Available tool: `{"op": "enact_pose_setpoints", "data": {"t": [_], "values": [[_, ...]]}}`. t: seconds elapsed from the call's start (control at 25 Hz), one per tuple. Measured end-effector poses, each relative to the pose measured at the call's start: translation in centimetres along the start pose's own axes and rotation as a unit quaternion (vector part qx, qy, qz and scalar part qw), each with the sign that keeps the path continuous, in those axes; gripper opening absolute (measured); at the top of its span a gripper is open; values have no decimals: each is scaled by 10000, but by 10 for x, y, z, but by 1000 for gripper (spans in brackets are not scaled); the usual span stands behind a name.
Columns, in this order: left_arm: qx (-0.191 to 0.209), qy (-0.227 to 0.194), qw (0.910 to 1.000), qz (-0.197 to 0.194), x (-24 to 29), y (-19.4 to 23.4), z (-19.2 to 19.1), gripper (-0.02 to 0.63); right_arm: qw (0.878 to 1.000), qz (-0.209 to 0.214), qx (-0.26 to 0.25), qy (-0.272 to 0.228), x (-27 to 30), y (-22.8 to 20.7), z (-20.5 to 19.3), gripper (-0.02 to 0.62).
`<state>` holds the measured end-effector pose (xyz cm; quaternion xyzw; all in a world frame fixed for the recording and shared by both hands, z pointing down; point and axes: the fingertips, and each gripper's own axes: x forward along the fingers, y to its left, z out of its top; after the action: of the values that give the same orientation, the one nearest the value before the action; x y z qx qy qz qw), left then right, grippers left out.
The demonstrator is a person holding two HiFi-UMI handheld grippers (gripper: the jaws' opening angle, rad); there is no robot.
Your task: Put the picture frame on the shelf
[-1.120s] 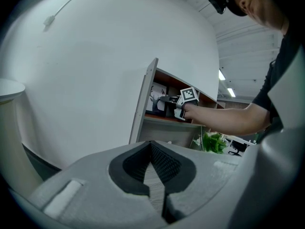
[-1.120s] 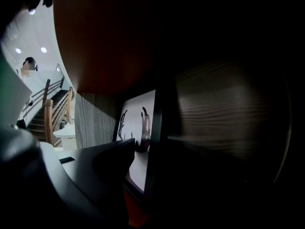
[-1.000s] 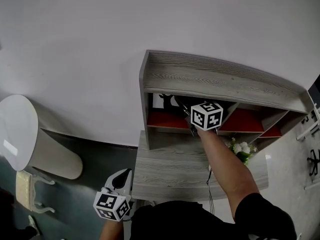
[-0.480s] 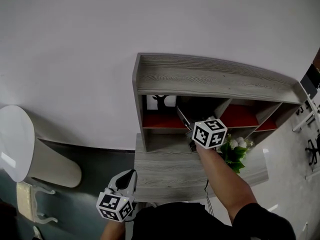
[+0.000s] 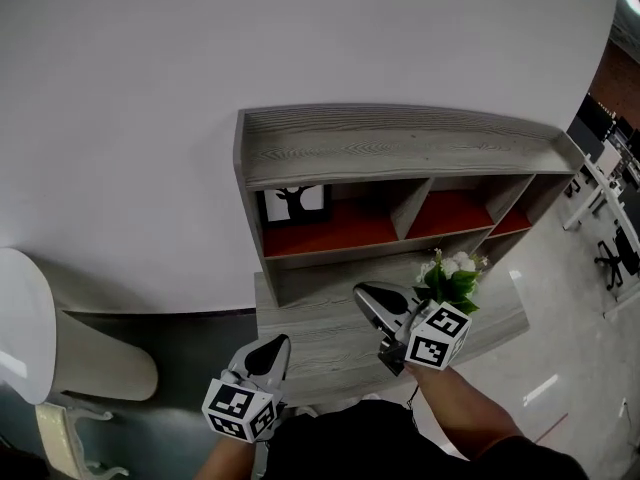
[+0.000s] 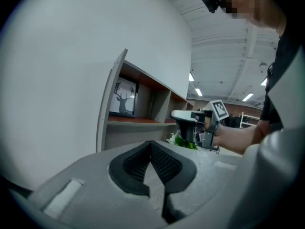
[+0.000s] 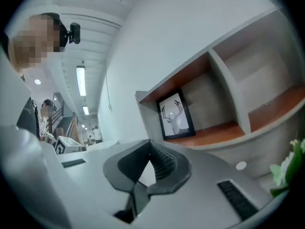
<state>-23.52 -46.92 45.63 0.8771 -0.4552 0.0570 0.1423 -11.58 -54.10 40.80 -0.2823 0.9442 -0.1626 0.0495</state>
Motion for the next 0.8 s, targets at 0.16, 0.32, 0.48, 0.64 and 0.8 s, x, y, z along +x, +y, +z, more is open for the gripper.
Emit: {"op": "enact_pose_setpoints", "data": {"t": [0.16, 0.32, 0.48, 0.64, 0.8], "values": [[-39, 45, 9994, -354, 9, -12, -1, 9, 9978, -268, 601, -61, -35, 8, -28, 15], [-31, 77, 9989, -470, 13, -23, -4, 9, 9963, -532, 670, -74, -60, 13, -42, 15], [-88, 30, 9992, -378, 4, -36, -8, 9, 9960, -589, 665, -78, -82, 22, -45, 15], [-182, -36, 9997, -176, 0, -52, -10, 9, 9959, -489, 753, -60, -100, 26, -46, 15], [-393, -127, 9991, -47, -2, -86, -15, 9, 9970, -299, 708, 88, -128, 39, -51, 15]]}}
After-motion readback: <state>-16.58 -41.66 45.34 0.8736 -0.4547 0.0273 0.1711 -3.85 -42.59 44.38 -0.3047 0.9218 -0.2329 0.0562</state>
